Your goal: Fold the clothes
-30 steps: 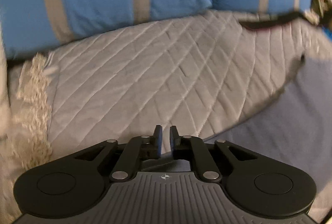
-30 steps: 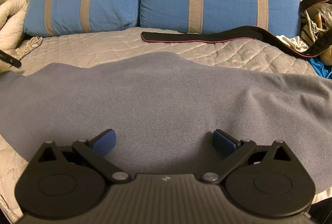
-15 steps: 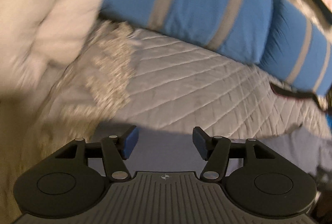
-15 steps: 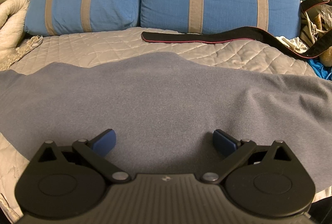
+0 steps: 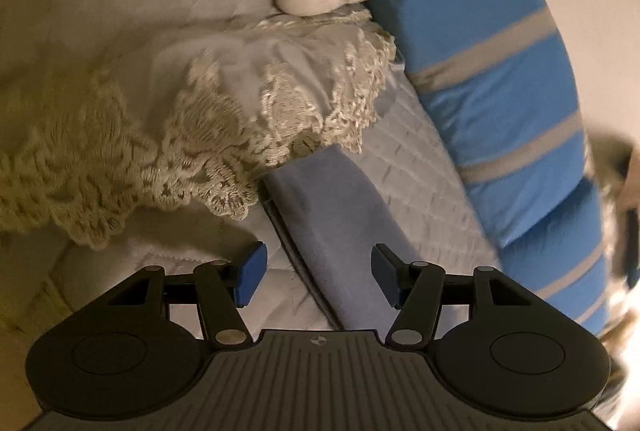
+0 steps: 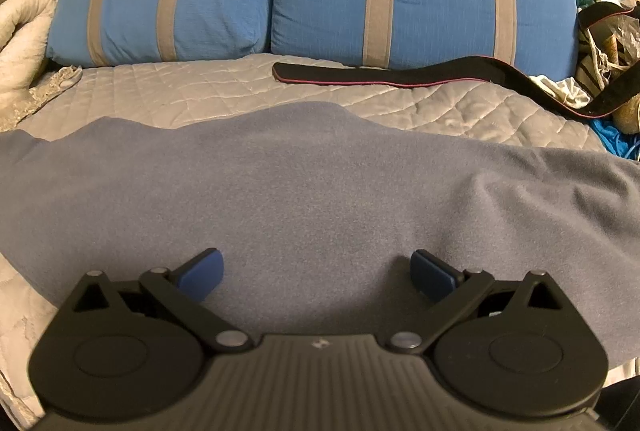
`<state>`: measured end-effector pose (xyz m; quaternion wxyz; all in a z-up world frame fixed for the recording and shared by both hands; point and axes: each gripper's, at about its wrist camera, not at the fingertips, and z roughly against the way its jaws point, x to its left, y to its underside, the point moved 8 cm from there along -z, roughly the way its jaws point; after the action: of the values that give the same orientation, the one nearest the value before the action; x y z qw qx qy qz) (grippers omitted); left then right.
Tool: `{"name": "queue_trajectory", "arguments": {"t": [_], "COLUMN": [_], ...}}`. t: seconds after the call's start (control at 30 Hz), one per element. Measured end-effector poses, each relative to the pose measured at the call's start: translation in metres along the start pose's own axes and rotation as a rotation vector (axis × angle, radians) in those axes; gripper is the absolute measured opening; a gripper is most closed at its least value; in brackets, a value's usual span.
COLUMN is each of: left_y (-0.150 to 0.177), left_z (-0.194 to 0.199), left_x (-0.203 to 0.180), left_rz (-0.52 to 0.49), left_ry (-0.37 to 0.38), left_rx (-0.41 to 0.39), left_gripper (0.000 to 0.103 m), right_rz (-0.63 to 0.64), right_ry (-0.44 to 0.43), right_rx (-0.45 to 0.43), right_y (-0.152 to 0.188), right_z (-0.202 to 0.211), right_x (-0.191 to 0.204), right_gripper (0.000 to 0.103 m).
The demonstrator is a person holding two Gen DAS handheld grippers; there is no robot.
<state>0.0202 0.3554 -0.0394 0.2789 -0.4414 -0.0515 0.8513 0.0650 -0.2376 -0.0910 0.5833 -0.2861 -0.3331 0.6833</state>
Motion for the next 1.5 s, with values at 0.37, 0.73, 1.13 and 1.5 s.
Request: {"name": "queue_trajectory", "arguments": {"t": [0.37,0.73,1.13,1.5], "left_y": [-0.011,-0.020,0.038,0.174], "left_z": [-0.019,0.012,0.067,0.030], "left_x": [0.021,-0.032,-0.233,-0.341], "left_rz": [0.201,-0.047,-0.645,-0.903], "left_ry": [0.129,0.015,0.043,0.189], "left_rx": [-0.057,-0.125,-0.169,-0.015], "left_gripper": [0.023,0.005,0.005,0.005], "right_rz": [0.003,-0.002,-0.014,-0.022], "right_ry": [0.005,-0.003,-0.015,-0.035], "right_rx": [-0.003,0.004,0.011,0.011], "right_y": [0.000,-0.001,0.000,-0.002], "right_z": [-0.001,-0.001,0.000,0.003], "right_x": [0.001,0.000,-0.001,-0.004], "right_gripper": [0.103,0.103,0.103,0.103]}}
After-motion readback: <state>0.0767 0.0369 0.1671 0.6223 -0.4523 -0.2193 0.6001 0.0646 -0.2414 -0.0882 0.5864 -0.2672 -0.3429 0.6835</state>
